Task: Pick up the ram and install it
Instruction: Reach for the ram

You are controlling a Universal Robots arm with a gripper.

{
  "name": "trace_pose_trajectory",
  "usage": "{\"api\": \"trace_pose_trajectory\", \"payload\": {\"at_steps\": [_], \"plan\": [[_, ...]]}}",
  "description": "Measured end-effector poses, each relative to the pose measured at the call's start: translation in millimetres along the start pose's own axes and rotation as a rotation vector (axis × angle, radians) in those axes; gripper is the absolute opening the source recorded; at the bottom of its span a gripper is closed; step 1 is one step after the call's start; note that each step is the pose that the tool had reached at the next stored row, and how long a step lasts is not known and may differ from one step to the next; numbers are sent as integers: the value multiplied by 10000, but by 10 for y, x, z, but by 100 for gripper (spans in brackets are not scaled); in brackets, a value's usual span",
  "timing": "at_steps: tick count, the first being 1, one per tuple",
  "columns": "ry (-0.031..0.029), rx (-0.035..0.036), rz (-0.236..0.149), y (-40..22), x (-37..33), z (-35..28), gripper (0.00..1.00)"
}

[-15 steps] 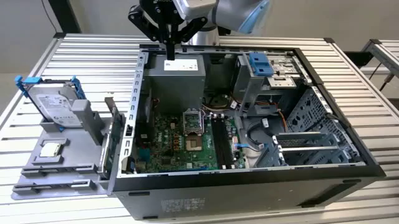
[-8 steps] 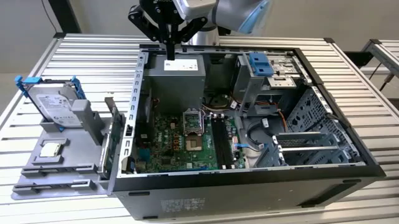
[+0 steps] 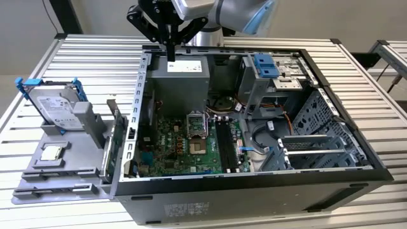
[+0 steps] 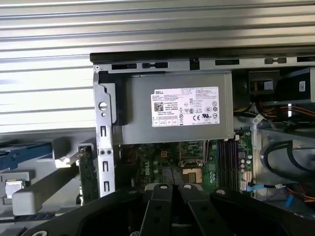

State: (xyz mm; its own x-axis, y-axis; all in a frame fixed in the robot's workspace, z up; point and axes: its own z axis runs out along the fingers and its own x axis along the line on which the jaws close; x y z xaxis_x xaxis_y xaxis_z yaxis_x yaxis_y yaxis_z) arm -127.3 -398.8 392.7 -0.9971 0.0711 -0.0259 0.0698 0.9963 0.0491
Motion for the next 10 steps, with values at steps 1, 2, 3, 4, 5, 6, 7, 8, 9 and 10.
{"api": "trace_pose_trajectory", "payload": {"at_steps": [1,2,3,4,5,6,7,8,9,10], "plan": [[-1,-1,1,-1,17,0,0],[0,-1,1,-2,33,-1,0],[0,0,1,-3,49,-1,0],[0,0,1,-4,63,-2,0],[-1,-1,1,-5,77,-2,0],[-1,-1,1,-6,89,-2,0],[-1,-1,1,-7,101,-2,0],[-1,-2,1,-8,113,-2,0],[0,-1,0,-8,124,-3,0],[0,-1,0,-9,136,-4,0]]}}
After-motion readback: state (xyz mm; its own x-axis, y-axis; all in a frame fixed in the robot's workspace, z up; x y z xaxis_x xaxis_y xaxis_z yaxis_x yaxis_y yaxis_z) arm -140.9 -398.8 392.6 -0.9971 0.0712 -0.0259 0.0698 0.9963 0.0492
